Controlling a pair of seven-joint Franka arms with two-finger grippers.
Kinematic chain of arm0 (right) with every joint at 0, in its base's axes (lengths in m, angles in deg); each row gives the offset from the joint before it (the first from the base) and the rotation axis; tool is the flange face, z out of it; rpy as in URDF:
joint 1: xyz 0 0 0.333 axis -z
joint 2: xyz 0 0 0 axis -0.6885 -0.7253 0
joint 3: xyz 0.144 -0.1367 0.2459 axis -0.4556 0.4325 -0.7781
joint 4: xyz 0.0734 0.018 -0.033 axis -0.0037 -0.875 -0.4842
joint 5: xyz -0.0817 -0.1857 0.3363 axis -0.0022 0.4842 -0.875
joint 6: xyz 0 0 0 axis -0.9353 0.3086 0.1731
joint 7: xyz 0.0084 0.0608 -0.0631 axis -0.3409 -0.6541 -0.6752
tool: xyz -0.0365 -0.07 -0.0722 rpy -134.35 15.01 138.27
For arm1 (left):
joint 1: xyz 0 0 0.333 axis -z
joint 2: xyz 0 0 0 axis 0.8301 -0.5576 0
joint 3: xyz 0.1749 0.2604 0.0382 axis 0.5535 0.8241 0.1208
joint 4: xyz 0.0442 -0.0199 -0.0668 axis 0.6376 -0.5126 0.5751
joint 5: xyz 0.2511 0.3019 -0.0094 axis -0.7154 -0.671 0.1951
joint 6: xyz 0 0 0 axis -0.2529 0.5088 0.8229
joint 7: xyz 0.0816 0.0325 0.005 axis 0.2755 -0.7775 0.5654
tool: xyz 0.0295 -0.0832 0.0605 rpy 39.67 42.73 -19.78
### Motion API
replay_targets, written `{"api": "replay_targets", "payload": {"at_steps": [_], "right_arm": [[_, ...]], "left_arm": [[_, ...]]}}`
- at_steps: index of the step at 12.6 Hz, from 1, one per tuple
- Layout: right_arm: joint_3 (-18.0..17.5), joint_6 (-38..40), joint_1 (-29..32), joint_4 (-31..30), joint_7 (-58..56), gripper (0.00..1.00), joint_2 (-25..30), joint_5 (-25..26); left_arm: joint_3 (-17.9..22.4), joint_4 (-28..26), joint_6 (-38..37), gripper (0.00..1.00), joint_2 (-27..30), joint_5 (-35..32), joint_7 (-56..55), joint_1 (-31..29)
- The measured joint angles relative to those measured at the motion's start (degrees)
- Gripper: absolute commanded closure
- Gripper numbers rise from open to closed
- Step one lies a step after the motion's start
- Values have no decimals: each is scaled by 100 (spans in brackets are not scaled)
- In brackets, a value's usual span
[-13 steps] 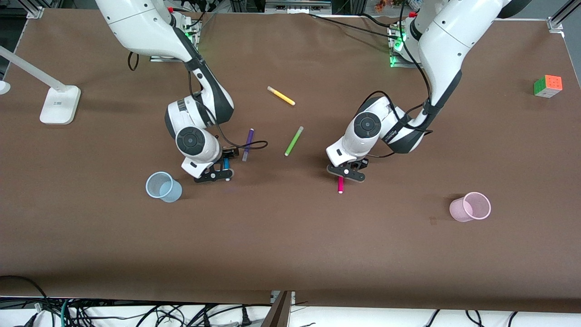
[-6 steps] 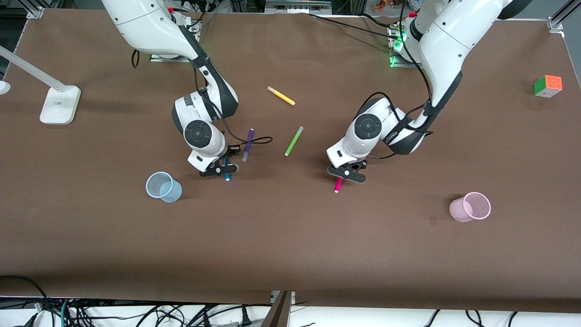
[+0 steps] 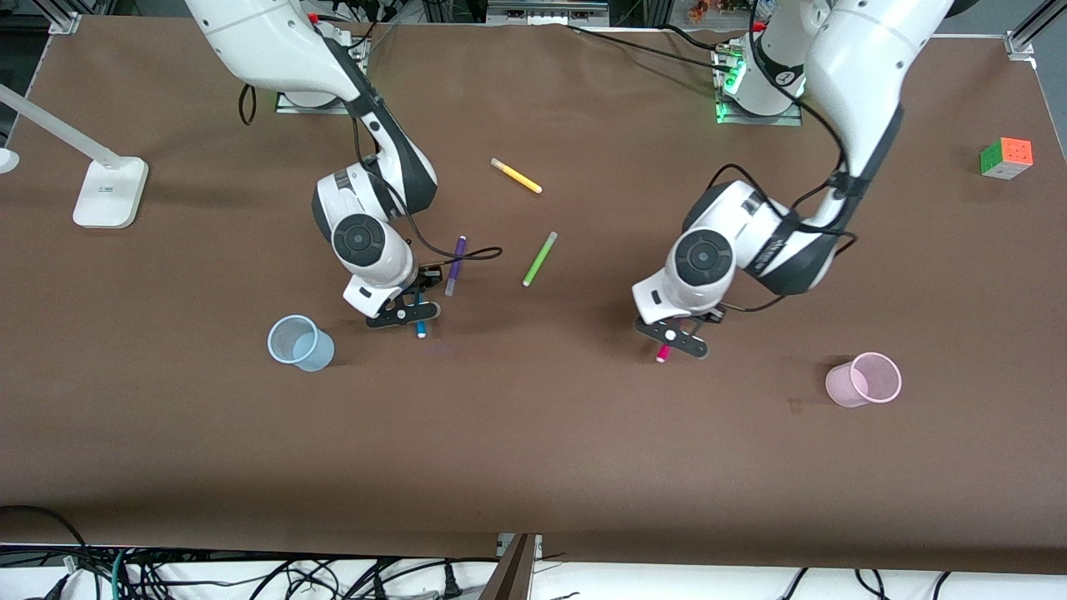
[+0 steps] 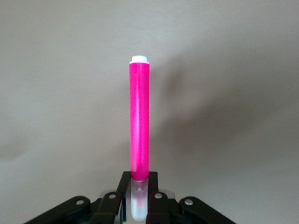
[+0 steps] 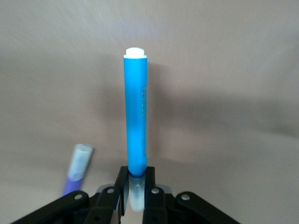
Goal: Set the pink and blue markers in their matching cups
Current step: 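Carry the pink marker over the pink cup while the right gripper carries blue, then drop the pink marker into the pink cup while the right gripper drops blue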
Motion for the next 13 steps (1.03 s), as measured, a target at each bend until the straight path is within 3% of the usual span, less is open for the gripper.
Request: {"api": "replay_targets", "payload": {"at_steps": [2,4,6,9,13], "right_arm": [[189,1035,8,572,-507,100,269,132],[598,2105,61,1244,-1531,100,418,202],[938,2693,252,1672,-2753,100,432,368],[1100,2835,502,1789,-4269,100,347,1529],[1087,2835,432,1798,-5273,100,31,3083]], "left_arm": [[76,582,-780,100,23,-16,779,-126],[276,1080,-1348,100,26,-22,1762,-348],[596,1316,-1713,100,24,-196,2552,-512],[790,1408,-2234,100,6,-1674,3430,-574],[954,1377,-2497,100,-404,-3265,3904,-512]]}}
